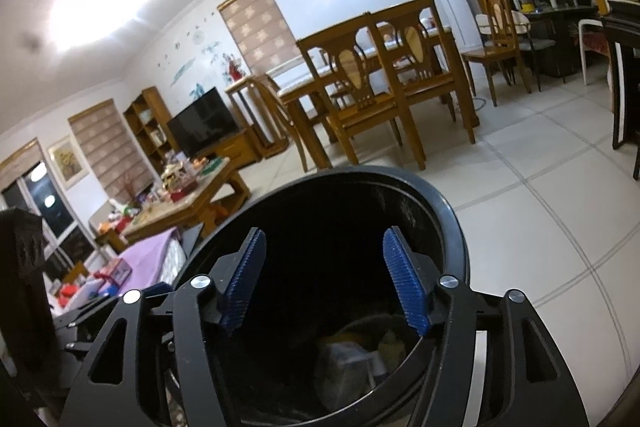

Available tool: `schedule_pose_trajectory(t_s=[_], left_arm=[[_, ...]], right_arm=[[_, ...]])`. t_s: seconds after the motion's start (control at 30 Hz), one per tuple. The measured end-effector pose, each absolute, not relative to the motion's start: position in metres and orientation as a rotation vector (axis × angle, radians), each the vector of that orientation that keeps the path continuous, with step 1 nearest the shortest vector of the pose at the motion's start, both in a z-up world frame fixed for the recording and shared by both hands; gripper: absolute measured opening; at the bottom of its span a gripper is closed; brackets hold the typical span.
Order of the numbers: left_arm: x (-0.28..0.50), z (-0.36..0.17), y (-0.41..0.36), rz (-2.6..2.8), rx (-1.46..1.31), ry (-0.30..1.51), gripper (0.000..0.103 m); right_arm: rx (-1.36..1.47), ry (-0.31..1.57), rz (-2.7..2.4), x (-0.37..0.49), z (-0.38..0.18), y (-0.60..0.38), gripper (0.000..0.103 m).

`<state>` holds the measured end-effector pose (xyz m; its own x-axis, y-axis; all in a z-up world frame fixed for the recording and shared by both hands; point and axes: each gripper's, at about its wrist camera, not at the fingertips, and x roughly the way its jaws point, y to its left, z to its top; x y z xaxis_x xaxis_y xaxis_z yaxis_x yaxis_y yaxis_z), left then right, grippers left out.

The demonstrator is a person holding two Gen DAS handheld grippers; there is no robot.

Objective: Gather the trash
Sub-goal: 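Carry carton and spray bottle over the bin and open both tools, then return both tools to the table and grasp the white foil pouch with the right tool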

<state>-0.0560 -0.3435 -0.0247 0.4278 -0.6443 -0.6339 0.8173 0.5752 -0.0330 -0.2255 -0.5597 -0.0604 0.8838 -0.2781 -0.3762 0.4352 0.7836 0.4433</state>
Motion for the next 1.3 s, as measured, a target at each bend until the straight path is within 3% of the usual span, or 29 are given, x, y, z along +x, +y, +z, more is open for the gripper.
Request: schedule_pose_trajectory(t_s=[0.07,0.13,0.2,0.47,0.77,1.03,1.3], left_arm=[[-0.056,-0.024,-0.342,-0.925,0.295,0.643,0.086],[-0.055,-0.022,-0.341,-0.918,0.286,0.637,0.098],[-0.055,-0.019,-0.335,-0.921,0.259,0.618,0.098],[-0.052,-0.003,-0.306,-0.927,0.174,0.601,0.098],[-0.029,0.021,-0.223,-0.778,0.195,0.527,0.098],[0.033,0.015,-0.101,-0.488,0.021,0.623,0.098],[0.067,-0.006,-0.059,-0.378,0.011,0.758,0.098]], right_arm=[[0.555,0.289,-0.394,-0.230,-0.060,-0.562,0.075],[0.571,0.268,-0.403,-0.232,-0.059,-0.564,0.087],[0.591,0.244,-0.409,-0.237,-0.059,-0.567,0.098],[0.689,0.258,-0.356,-0.232,-0.063,-0.571,0.098],[0.669,0.287,-0.282,-0.219,-0.056,-0.549,0.098],[0.595,0.335,-0.080,-0.188,-0.037,-0.494,0.098],[0.575,0.396,0.189,-0.126,-0.007,-0.405,0.098]])
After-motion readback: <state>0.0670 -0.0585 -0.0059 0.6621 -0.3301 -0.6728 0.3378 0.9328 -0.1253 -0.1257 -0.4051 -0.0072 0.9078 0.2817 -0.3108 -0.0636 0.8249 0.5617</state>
